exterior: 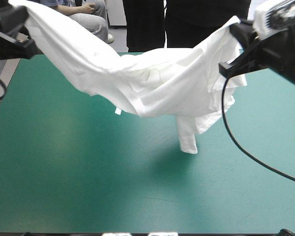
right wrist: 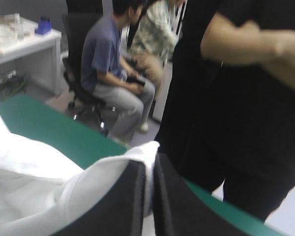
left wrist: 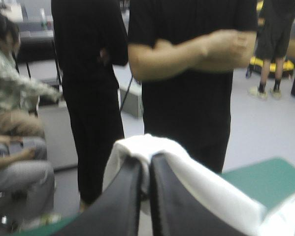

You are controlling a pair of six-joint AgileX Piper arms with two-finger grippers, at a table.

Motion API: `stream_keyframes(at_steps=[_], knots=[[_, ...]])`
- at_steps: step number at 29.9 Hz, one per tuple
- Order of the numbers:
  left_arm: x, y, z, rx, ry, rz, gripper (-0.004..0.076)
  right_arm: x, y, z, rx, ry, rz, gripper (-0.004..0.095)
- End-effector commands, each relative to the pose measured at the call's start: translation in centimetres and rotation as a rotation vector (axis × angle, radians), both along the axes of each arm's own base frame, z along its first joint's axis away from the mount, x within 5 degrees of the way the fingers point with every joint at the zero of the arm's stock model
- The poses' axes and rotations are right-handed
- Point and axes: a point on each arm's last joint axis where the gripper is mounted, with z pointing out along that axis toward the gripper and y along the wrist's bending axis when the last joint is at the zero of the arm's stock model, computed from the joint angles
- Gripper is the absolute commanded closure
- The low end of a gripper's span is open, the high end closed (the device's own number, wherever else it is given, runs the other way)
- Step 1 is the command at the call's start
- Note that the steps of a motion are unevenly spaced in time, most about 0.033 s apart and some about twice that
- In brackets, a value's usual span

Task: Fold the cloth

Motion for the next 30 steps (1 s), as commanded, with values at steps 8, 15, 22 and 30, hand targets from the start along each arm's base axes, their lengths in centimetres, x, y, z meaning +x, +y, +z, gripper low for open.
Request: stream_keyframes(at_steps=[8,15,22,30], knots=[[-8.3,1.9,6.7,-0.186,-0.518,-0.096,0.0741,-7.8,-5.2,7.8,0.141,-0.509,-0.031,0.0925],[-8.4,1.8,6.2,-0.145,-0.458,-0.1,0.0741,-7.7,-5.4,7.0,0.093,-0.403,-0.041,0.0925],[-4.7,1.0,2.1,-0.019,-0.18,-0.047,0.0741,-6.9,-6.0,4.0,-0.002,-0.105,-0.136,0.0925],[2.8,-1.3,-9.4,0.084,0.302,-0.032,0.0741,-1.8,-3.4,-4.4,-0.141,0.234,-0.22,0.0926]])
